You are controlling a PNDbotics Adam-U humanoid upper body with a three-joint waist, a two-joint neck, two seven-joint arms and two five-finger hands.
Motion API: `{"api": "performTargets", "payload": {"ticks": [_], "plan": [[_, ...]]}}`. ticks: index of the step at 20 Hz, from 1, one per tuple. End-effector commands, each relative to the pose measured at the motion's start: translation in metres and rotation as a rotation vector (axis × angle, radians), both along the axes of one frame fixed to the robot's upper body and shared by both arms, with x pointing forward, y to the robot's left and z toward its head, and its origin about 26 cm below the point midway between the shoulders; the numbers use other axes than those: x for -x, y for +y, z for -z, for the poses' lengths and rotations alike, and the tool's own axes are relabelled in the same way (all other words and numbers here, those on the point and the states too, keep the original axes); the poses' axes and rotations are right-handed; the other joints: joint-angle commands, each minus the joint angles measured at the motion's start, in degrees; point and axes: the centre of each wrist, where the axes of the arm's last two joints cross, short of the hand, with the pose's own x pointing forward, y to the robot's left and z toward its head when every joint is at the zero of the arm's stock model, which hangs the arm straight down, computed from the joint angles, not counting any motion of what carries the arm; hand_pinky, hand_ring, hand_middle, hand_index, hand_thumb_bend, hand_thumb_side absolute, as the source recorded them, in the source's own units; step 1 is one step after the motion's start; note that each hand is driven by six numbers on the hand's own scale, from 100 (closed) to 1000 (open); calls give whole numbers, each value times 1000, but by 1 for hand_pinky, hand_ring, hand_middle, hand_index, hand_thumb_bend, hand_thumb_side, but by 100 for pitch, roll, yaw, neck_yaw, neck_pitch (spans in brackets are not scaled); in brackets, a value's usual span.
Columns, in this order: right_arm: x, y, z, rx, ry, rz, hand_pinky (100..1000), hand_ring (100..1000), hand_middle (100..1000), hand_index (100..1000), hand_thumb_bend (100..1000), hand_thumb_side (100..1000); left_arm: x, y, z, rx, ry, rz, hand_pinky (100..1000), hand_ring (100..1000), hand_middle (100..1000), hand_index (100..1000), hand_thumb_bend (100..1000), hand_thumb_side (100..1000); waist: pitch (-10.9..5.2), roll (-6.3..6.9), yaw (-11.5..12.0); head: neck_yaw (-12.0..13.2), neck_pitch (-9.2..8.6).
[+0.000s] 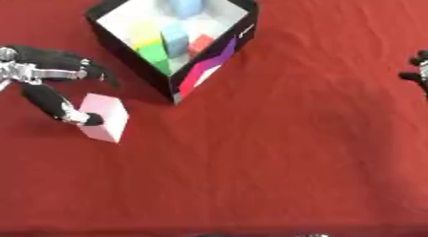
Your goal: Pick up objects on the table and place them in the box.
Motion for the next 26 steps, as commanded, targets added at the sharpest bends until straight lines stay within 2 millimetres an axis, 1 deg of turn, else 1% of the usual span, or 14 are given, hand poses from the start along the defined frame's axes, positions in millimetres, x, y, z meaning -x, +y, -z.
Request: {"api": "performTargets", "payload": {"ticks": [1, 4, 7, 11, 13, 14, 16, 17, 21, 24, 25, 26], "plan": [[-1, -1, -8, 20, -23, -4, 1000, 727, 774, 820, 100, 588, 4, 11, -14, -265, 97, 226, 972, 968, 871, 947, 412, 793, -79, -6, 1, 8, -36], [-1, -1, -9, 21, -24, -6, 1000, 727, 774, 820, 100, 588, 4, 11, -13, -264, 97, 229, 974, 968, 873, 947, 409, 782, -83, -4, -1, 11, -46], [-1, -1, -9, 21, -23, -7, 1000, 727, 774, 820, 100, 588, 5, 11, -13, -270, 97, 240, 977, 970, 876, 950, 409, 745, -84, -1, -2, 9, -47], [-1, -1, -8, 20, -22, -9, 1000, 727, 775, 820, 100, 590, 6, 10, -12, -281, 95, 252, 977, 967, 875, 944, 403, 691, -82, 2, -6, 15, -56], [-1, -1, -8, 19, -21, -8, 1000, 727, 775, 820, 100, 590, 6, 11, -12, -290, 95, 251, 976, 966, 875, 941, 407, 655, -82, 1, -9, 13, -54], [-1, -1, -8, 18, -20, -8, 1000, 727, 775, 820, 100, 590, 5, 11, -12, -295, 95, 250, 975, 963, 874, 937, 408, 622, -82, 1, -10, 14, -53], [-1, -1, -7, 17, -20, -8, 1000, 727, 775, 820, 100, 586, 5, 12, -11, -302, 94, 247, 973, 959, 870, 933, 397, 607, -80, 1, -10, 13, -55], [-1, -1, -7, 17, -21, -8, 1000, 727, 775, 820, 100, 590, 5, 13, -11, -304, 94, 244, 972, 957, 868, 926, 398, 586, -79, 1, -10, 11, -55], [-1, -1, -7, 15, -21, -9, 1000, 727, 775, 820, 100, 591, 3, 14, -10, -327, 95, 229, 953, 938, 855, 920, 419, 564, -73, 0, -14, 6, -49], [-1, 0, -7, 14, -21, -9, 1000, 726, 775, 821, 100, 591, 1, 16, -7, -340, 103, 208, 914, 897, 807, 892, 362, 552, -70, -2, -20, 4, -53], [-1, 0, -7, 14, -21, -8, 1000, 725, 774, 821, 100, 590, 1, 17, -5, -342, 108, 201, 878, 866, 776, 868, 326, 534, -70, -3, -22, 1, -55], [-1, -1, -7, 13, -22, -7, 1000, 725, 775, 821, 100, 590, 0, 17, -4, -342, 112, 197, 852, 848, 757, 854, 315, 511, -70, -5, -24, -2, -54]]}}
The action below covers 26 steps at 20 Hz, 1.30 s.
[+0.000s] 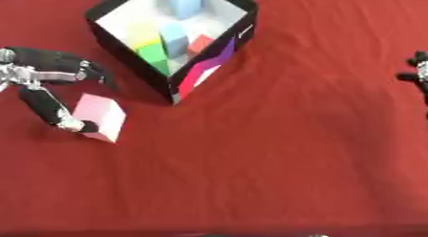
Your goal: Pick up objects on the table and place them in the box.
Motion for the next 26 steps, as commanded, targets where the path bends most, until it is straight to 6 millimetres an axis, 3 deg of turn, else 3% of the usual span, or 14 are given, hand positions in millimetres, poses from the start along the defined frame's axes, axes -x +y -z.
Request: {"api": "performTargets", "payload": {"ticks": [1, 4, 7, 8, 9, 17, 18, 19, 20, 21, 22, 24, 25, 26], "plan": [[-1, -3, -9, 16, -28, 4, 1000, 725, 775, 821, 100, 590, 0, 15, -3, -312, 140, 184, 825, 827, 736, 827, 306, 478, -71, -14, -8, -6, -51], [-1, -4, -8, 14, -27, 5, 1000, 725, 774, 820, 100, 591, -1, 15, -2, -304, 143, 179, 686, 706, 622, 679, 293, 326, -70, -17, -7, -10, -55], [-1, -4, -8, 13, -26, 7, 1000, 724, 774, 820, 100, 591, -1, 14, -5, -284, 135, 179, 614, 608, 569, 632, 295, 202, -68, -20, -5, -17, -51], [-1, -4, -8, 13, -25, 7, 1000, 724, 774, 820, 100, 586, -1, 12, -8, -277, 128, 182, 609, 593, 565, 632, 295, 202, -68, -22, -5, -20, -47], [-1, -4, -7, 13, -24, 8, 1000, 724, 774, 820, 100, 590, -1, 11, -13, -264, 113, 186, 587, 574, 544, 605, 311, 121, -68, -26, -1, -28, -45], [0, -6, -7, 15, -24, 11, 1000, 723, 774, 819, 100, 588, 17, -8, -70, -100, -47, 239, 520, 524, 504, 548, 336, 123, -89, -16, 28, -67, -35], [0, -6, -7, 16, -25, 11, 1000, 723, 774, 819, 100, 587, 20, -9, -76, -80, -62, 244, 515, 520, 501, 545, 328, 121, -93, -12, 28, -73, -34], [0, -6, -8, 16, -26, 12, 1000, 723, 774, 819, 100, 587, 22, -11, -81, -62, -73, 248, 507, 513, 496, 541, 261, 173, -96, -8, 29, -76, -31], [0, -6, -8, 16, -26, 12, 1000, 723, 774, 819, 100, 587, 24, -12, -85, -48, -82, 252, 505, 511, 496, 540, 332, 119, -99, -5, 30, -78, -29], [0, -6, -8, 16, -26, 12, 1000, 723, 774, 819, 100, 587, 26, -13, -89, -37, -88, 255, 505, 510, 498, 543, 328, 119, -101, -1, 30, -79, -28], [0, -6, -8, 17, -26, 11, 1000, 723, 774, 819, 100, 588, 26, -14, -91, -30, -90, 254, 515, 517, 506, 553, 322, 123, -101, 3, 29, -79, -27], [0, -6, -8, 17, -25, 10, 1000, 723, 774, 819, 100, 589, 27, -12, -90, -34, -79, 238, 644, 664, 646, 722, 222, 174, -97, 9, 23, -80, -30], [0, -6, -7, 17, -24, 11, 1000, 723, 774, 819, 100, 589, 26, -10, -86, -48, -64, 221, 768, 790, 769, 848, 158, 342, -93, 13, 16, -81, -35], [0, -6, -7, 17, -23, 12, 1000, 723, 774, 819, 100, 588, 25, -9, -82, -63, -54, 207, 820, 830, 804, 878, 165, 528, -90, 15, 12, -83, -37]]}}
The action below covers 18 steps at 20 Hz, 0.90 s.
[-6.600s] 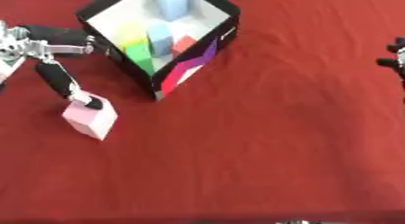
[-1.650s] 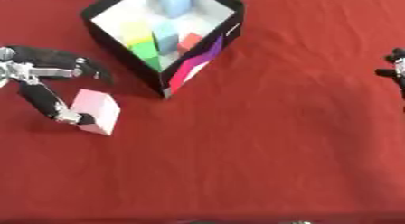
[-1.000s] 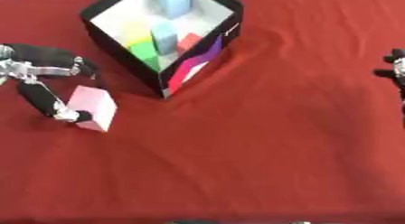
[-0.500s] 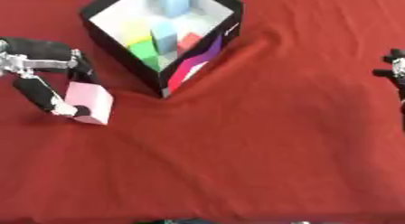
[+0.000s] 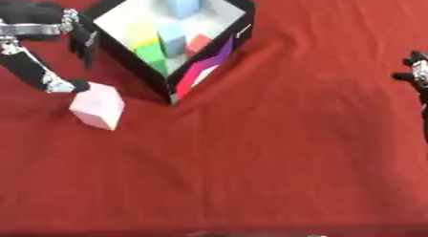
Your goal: Pick up objects on the table and place them in the box.
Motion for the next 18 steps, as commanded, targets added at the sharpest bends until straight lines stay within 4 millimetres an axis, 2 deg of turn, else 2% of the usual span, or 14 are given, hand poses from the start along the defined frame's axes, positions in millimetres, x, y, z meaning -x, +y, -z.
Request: {"api": "performTargets", "payload": {"ticks": [1, 2, 4, 7, 9, 10, 13, 18], "plan": [[0, -6, -7, 19, -21, 9, 1000, 723, 774, 819, 100, 589, 4, 11, -10, -275, 33, 115, 852, 871, 832, 904, 284, 880, -89, 11, -5, -25, -35], [0, -6, -7, 19, -21, 10, 1000, 723, 774, 819, 100, 589, 4, 12, -9, -290, 32, 106, 875, 889, 839, 912, 394, 990, -88, 12, -3, -27, -31], [0, -5, -7, 20, -21, 8, 1000, 723, 774, 819, 100, 589, 4, 14, -8, -332, 25, 94, 899, 907, 842, 917, 555, 1000, -88, 13, -1, -23, -27], [0, -5, -7, 23, -21, 7, 1000, 723, 774, 819, 100, 588, 4, 17, -1, -413, 25, 96, 911, 908, 834, 906, 654, 979, -89, 12, -3, -22, -36], [0, -5, -7, 23, -21, 5, 1000, 723, 774, 819, 100, 588, 3, 18, 4, -470, 25, 109, 917, 904, 833, 908, 645, 822, -92, 10, -8, -17, -40], [0, -5, -7, 23, -21, 5, 1000, 723, 774, 819, 100, 588, 3, 19, 7, -491, 25, 115, 918, 904, 834, 910, 633, 779, -92, 9, -8, -17, -44], [0, -5, -7, 24, -21, 3, 1000, 723, 774, 819, 100, 589, 0, 24, 17, -523, 50, 124, 918, 902, 835, 920, 600, 743, -91, 12, -18, -9, -48], [-1, -5, -7, 24, -18, 2, 1000, 723, 774, 819, 100, 590, -1, 28, 21, -541, 61, 126, 919, 904, 840, 928, 610, 648, -87, 20, -22, -6, -46]]}}
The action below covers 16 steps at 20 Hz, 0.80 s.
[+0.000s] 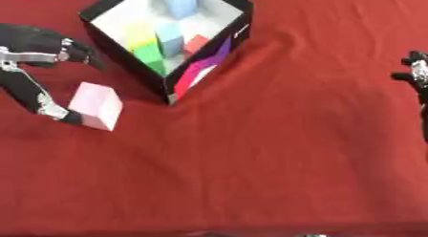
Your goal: Pick up objects on the table and place them in the box.
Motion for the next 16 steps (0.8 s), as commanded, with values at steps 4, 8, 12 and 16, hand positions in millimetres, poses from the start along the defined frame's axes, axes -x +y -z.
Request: {"api": "performTargets", "payload": {"ticks": [4, 8, 12, 16], "plan": [[-1, -4, -7, 24, -21, 1, 1000, 723, 774, 819, 100, 588, 3, 10, -15, -342, 99, 171, 918, 904, 844, 928, 629, 532, -90, 5, -8, 10, -53], [-1, -5, -7, 23, -18, 2, 1000, 723, 774, 820, 100, 591, 4, 10, -16, -330, 96, 166, 916, 903, 846, 929, 610, 525, -90, 2, -4, 8, -59], [-1, -4, -6, 24, -14, 1, 1000, 723, 774, 820, 100, 591, 3, 10, -12, -332, 110, 165, 919, 905, 850, 934, 605, 537, -87, 0, -6, 8, -59], [-1, -4, -6, 23, -15, 0, 1000, 723, 774, 820, 100, 592, 2, 10, -12, -355, 105, 143, 919, 908, 854, 938, 697, 577, -86, -2, -11, 11, -63]]}}
